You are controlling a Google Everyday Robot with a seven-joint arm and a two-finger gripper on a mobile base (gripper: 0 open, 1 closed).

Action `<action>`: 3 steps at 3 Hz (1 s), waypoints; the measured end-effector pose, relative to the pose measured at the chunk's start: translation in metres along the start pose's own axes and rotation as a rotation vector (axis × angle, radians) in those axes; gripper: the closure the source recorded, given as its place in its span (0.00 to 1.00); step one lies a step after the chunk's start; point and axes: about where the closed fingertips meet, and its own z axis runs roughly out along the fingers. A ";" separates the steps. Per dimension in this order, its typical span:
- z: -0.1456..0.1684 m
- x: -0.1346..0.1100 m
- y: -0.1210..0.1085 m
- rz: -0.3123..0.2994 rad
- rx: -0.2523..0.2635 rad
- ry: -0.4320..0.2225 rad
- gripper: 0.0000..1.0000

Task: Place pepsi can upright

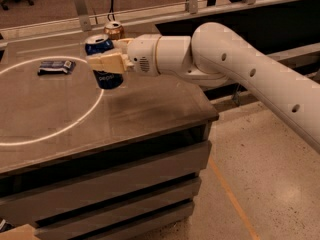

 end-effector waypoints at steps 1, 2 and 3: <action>0.000 0.013 -0.001 0.023 0.005 -0.018 1.00; 0.000 0.026 -0.001 0.037 0.022 -0.021 1.00; 0.000 0.036 0.000 0.037 0.044 -0.032 1.00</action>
Offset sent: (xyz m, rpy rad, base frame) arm -0.0006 -0.0116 -0.0444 0.0348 0.0425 -0.0614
